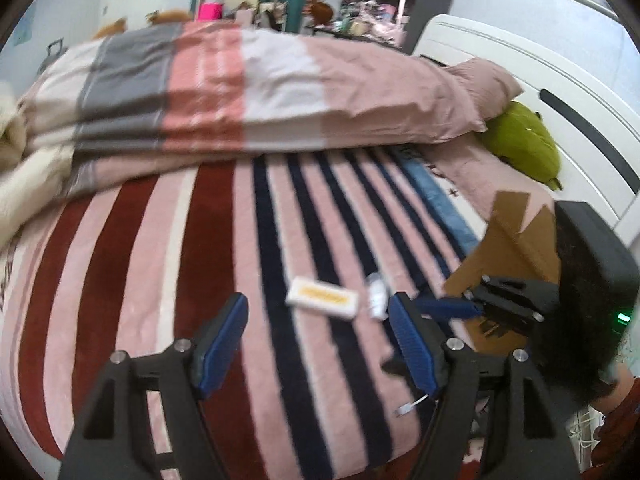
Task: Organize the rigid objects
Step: 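Grasp the white KATO-KATO tube with the right gripper and lift it, then lower the white tube with the right gripper into the box and release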
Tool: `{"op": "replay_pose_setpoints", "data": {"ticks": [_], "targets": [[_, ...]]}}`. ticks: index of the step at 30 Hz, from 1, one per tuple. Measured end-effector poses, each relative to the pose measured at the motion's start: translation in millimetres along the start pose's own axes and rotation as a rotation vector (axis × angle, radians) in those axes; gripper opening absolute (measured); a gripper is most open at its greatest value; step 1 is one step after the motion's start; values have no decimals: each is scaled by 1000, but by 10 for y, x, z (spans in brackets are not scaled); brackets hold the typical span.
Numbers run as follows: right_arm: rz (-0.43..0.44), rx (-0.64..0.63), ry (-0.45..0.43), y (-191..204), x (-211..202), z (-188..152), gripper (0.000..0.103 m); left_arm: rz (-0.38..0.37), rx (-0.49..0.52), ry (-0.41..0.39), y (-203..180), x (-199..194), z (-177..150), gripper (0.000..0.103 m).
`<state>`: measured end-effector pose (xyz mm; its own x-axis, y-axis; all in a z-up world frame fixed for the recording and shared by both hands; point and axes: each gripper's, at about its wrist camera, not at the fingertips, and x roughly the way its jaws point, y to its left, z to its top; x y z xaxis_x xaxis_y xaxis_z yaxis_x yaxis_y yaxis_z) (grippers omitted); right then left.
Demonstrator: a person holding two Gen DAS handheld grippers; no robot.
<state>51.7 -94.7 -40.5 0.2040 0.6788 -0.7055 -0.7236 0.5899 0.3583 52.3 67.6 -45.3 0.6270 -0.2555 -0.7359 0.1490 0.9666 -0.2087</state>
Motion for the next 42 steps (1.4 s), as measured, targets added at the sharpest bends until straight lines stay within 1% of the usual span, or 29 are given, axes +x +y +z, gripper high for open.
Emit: {"op": "replay_pose_setpoints", "data": {"ticks": [3, 4, 6, 9, 12, 13, 14, 16, 18, 21, 23, 24, 25, 26, 28, 30, 33, 38, 40, 42], "targets": [[-51, -3, 28, -59, 387, -19, 52, 1, -26, 18, 121, 100, -149, 70], [-68, 15, 48, -127, 559, -35, 52, -3, -36, 22, 167, 115, -195, 70], [-102, 34, 70, -261, 776, -57, 52, -14, -54, 27, 223, 152, -262, 70], [-159, 63, 95, -463, 1043, -57, 52, -20, -67, 34, 270, 191, -327, 70], [-184, 95, 107, -622, 1220, -50, 53, -23, -68, 51, 295, 239, -366, 70], [-179, 102, 113, -674, 1278, -47, 55, -22, -63, 56, 288, 253, -378, 70], [-151, 116, 110, -719, 1309, -47, 55, -22, -61, 57, 283, 258, -385, 70], [-122, 124, 109, -729, 1315, -39, 55, -27, -61, 58, 282, 264, -396, 70], [-72, 89, 115, -655, 1294, -59, 56, -34, -63, 59, 292, 267, -394, 70], [3, 63, 130, -556, 1278, -78, 54, -35, -64, 60, 291, 260, -397, 70], [-19, 54, 136, -525, 1300, -73, 54, -39, -72, 64, 307, 265, -401, 70], [-50, 45, 137, -508, 1323, -66, 50, -34, -76, 66, 317, 269, -401, 70], [-77, 32, 137, -491, 1353, -58, 36, -30, -77, 69, 324, 271, -399, 70], [-93, 25, 142, -479, 1383, -48, 32, -24, -79, 70, 331, 268, -395, 70], [-128, 14, 147, -456, 1425, -37, 31, -25, -77, 69, 326, 249, -392, 70], [-150, -9, 134, -398, 1378, -31, 31, -38, -71, 61, 301, 214, -369, 70], [-103, -8, 97, -304, 1134, -22, 31, -57, -62, 47, 221, 167, -285, 70], [-33, -28, 2, -59, 490, 35, 31, -131, -24, 1, -82, 69, -67, 70], [-1, -35, -39, 6, 205, 49, 31, -154, 5, -21, -269, 50, 37, 70], [14, -32, -63, 23, 24, 44, 31, -172, 21, -30, -417, 49, 123, 70]]}}
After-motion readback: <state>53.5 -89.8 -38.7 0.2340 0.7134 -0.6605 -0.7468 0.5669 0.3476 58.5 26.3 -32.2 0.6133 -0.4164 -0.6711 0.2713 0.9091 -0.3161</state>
